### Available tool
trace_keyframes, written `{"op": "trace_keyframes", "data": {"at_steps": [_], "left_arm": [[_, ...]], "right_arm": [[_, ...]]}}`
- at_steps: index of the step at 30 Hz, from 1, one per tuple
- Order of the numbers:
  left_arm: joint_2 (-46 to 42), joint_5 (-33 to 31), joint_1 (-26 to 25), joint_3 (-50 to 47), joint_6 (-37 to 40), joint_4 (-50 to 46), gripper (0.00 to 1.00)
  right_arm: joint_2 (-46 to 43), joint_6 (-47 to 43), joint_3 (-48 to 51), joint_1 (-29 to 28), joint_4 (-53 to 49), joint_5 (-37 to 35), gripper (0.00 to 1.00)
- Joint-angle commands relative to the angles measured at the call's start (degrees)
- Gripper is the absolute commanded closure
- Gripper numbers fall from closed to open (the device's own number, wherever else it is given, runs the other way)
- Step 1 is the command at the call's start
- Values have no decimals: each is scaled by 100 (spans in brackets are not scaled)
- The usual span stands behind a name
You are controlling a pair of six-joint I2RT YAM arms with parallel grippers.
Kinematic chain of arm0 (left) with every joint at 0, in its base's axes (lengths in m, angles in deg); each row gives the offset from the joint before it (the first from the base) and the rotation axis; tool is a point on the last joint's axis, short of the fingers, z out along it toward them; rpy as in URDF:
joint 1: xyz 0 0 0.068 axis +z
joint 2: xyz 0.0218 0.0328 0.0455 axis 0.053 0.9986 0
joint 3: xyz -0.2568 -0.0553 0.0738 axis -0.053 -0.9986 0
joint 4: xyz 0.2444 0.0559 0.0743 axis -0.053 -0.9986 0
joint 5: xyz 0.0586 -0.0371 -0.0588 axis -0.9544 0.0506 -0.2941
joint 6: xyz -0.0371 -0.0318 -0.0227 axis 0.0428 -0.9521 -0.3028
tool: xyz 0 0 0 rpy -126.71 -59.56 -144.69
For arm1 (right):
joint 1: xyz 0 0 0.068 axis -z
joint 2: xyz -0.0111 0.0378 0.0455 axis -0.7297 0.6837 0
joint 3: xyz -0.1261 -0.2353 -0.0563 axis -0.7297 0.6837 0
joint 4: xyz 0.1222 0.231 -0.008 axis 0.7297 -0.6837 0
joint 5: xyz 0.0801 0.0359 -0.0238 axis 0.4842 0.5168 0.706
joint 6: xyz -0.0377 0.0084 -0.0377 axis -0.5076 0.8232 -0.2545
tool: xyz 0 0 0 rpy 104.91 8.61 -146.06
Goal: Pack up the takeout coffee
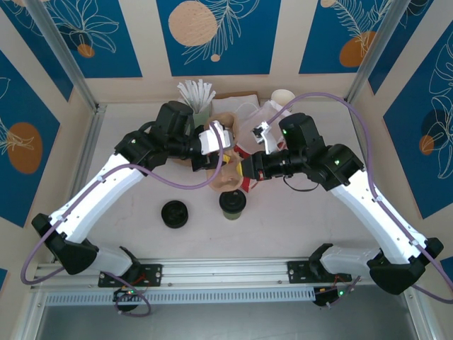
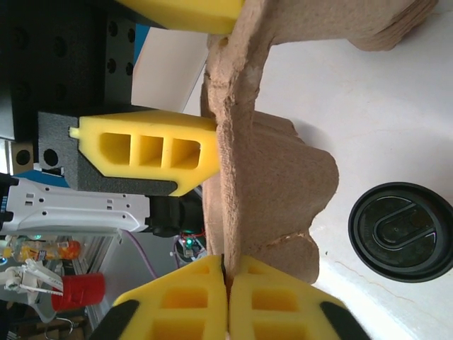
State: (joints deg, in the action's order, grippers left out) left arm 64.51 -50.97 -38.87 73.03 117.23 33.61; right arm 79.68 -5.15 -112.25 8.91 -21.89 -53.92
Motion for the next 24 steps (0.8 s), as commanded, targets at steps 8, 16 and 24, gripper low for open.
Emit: {"op": "trace_keyframes", "data": {"at_steps": [8, 16, 24], "left_arm": [[81, 63, -35, 346, -263, 252, 61], [342, -37, -28, 647, -461, 359, 63], [498, 58, -22, 821, -657, 582, 63]], "right_arm": [[-740, 194, 13, 756, -356, -612, 59], [-779, 806, 351, 1989, -650, -1588, 49], [202, 829, 45, 2304, -457, -1803, 40]]}}
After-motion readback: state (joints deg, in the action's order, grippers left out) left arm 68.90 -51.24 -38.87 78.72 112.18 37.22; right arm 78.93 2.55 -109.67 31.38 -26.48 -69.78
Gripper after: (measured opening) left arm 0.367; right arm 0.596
